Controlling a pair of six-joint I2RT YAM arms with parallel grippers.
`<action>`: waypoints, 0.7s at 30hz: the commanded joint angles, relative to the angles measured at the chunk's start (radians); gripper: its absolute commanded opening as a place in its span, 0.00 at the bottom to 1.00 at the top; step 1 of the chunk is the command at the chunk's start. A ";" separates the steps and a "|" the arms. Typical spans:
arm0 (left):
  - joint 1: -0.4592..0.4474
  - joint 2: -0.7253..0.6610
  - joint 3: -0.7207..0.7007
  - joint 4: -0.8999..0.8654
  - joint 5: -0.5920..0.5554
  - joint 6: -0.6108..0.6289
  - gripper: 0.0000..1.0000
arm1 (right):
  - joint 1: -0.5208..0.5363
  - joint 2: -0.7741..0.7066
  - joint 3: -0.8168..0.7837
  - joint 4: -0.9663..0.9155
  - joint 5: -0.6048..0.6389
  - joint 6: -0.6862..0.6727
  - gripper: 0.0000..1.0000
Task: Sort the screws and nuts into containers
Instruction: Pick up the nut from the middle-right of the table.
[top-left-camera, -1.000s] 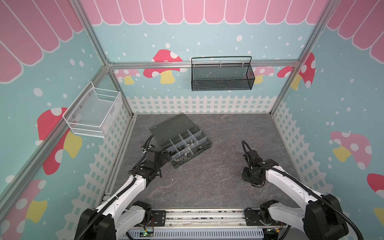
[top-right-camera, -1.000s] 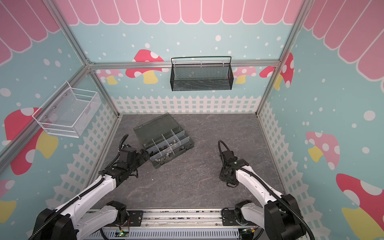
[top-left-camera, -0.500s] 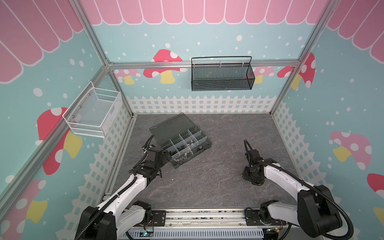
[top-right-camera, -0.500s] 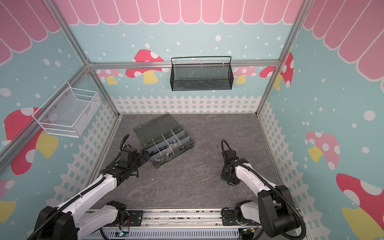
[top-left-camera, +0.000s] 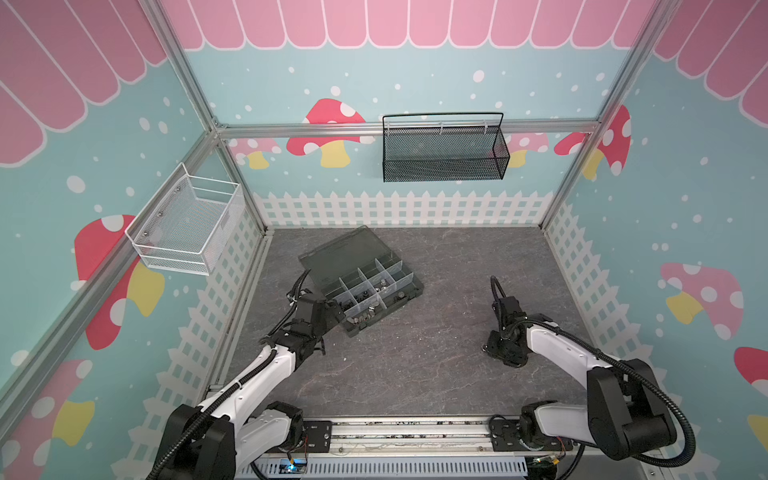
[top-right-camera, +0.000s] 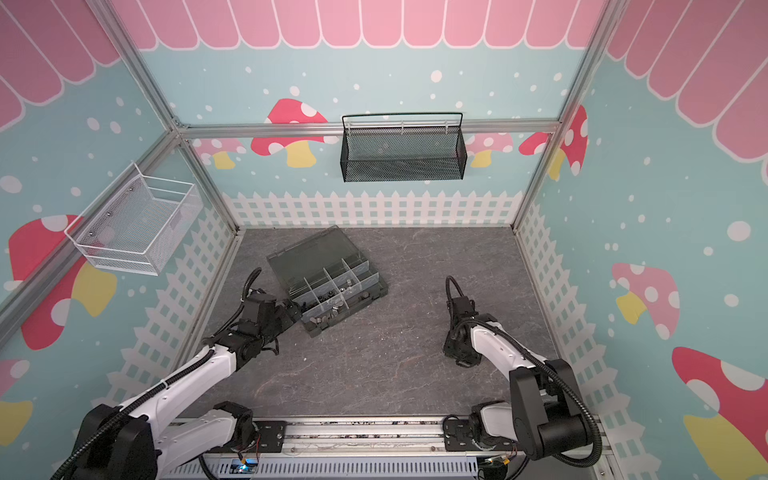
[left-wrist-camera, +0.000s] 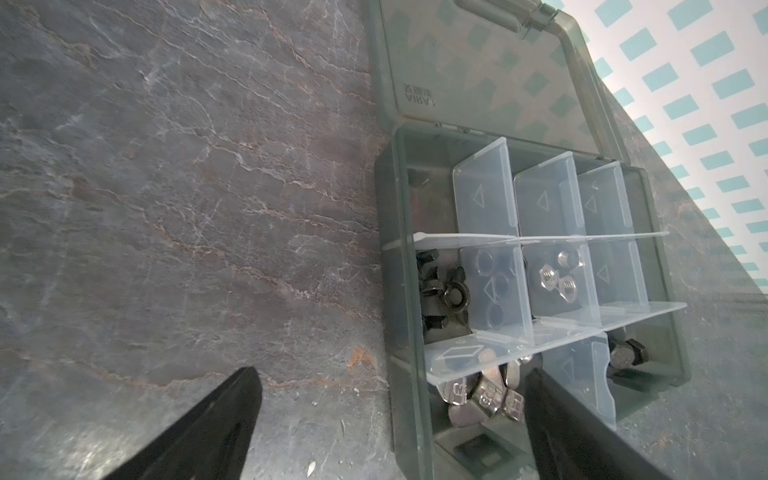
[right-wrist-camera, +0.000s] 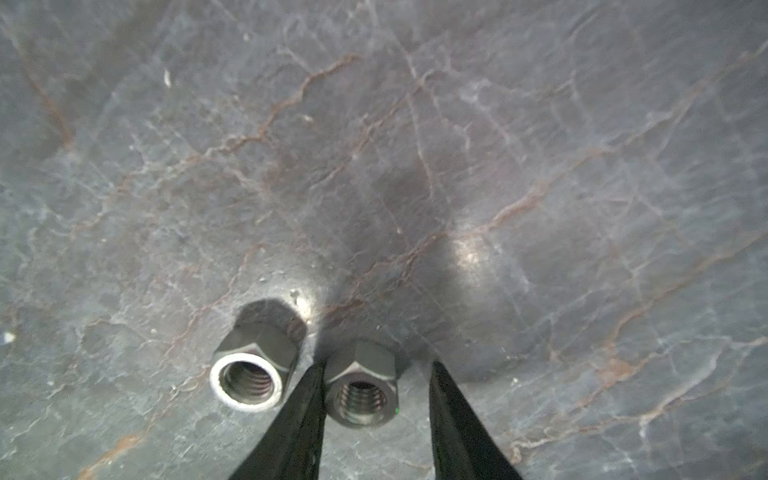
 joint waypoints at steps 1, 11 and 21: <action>0.007 0.006 0.009 0.016 0.001 -0.014 1.00 | -0.006 0.035 0.012 0.029 -0.003 -0.010 0.40; 0.007 -0.006 0.000 0.012 -0.005 -0.017 1.00 | -0.006 0.030 0.004 0.046 -0.051 -0.011 0.30; 0.009 -0.017 -0.002 0.009 -0.008 -0.017 1.00 | -0.006 -0.028 -0.033 0.016 -0.085 0.017 0.36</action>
